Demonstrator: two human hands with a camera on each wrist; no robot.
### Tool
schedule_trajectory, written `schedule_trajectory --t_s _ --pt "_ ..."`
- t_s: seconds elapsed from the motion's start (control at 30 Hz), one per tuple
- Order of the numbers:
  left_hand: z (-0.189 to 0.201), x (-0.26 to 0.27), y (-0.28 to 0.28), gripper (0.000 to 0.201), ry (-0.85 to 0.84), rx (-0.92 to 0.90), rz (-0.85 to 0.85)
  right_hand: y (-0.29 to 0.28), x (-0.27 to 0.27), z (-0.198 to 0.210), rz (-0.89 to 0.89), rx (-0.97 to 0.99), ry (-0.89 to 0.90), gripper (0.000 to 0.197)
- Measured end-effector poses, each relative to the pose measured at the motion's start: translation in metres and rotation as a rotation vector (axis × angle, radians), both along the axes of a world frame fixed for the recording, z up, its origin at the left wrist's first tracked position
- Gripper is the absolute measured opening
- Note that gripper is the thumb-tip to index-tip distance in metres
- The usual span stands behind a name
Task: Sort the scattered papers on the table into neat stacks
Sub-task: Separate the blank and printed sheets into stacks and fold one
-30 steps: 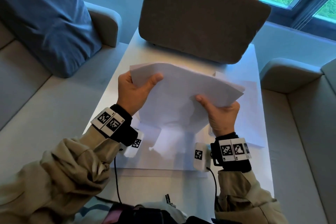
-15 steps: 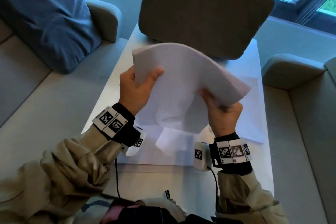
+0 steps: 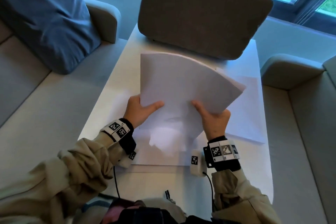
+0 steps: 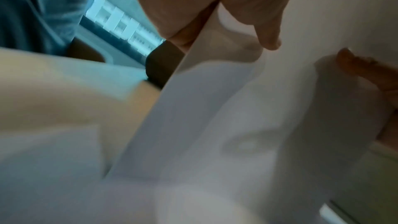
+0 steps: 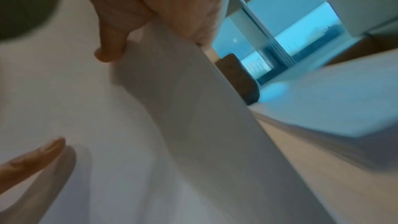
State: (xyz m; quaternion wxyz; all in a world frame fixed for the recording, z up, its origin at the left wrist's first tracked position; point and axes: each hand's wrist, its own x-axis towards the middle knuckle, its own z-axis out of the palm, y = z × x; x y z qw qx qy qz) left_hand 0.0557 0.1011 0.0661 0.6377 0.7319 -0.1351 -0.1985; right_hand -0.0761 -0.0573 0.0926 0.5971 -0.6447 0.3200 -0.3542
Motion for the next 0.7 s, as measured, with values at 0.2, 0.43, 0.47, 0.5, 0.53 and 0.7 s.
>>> schedule_trajectory --t_s 0.2,0.43,0.47,0.5,0.53,0.7 --pt "-0.028 -0.008 0.0 0.027 0.08 0.035 -0.031 -0.003 -0.006 -0.057 -0.019 0.079 0.175 0.076" --pt "-0.003 -0.002 -0.018 0.011 0.055 0.047 -0.003 -0.006 -0.021 -0.075 0.098 0.183 0.284 0.01" --pt "0.001 -0.001 -0.023 0.01 0.042 0.039 0.005 -0.01 -0.024 -0.079 0.074 0.153 0.291 0.012" --pt "0.006 -0.001 -0.028 0.013 0.032 0.03 0.016 -0.014 -0.026 -0.08 0.05 0.125 0.312 0.019" --pt "0.01 -0.002 -0.035 0.017 0.023 0.022 0.024 -0.02 -0.029 -0.083 0.028 0.107 0.345 0.026" --pt "0.021 -0.018 -0.083 0.04 -0.036 0.04 -0.04 -0.056 -0.048 -0.071 -0.106 -0.058 0.472 0.025"
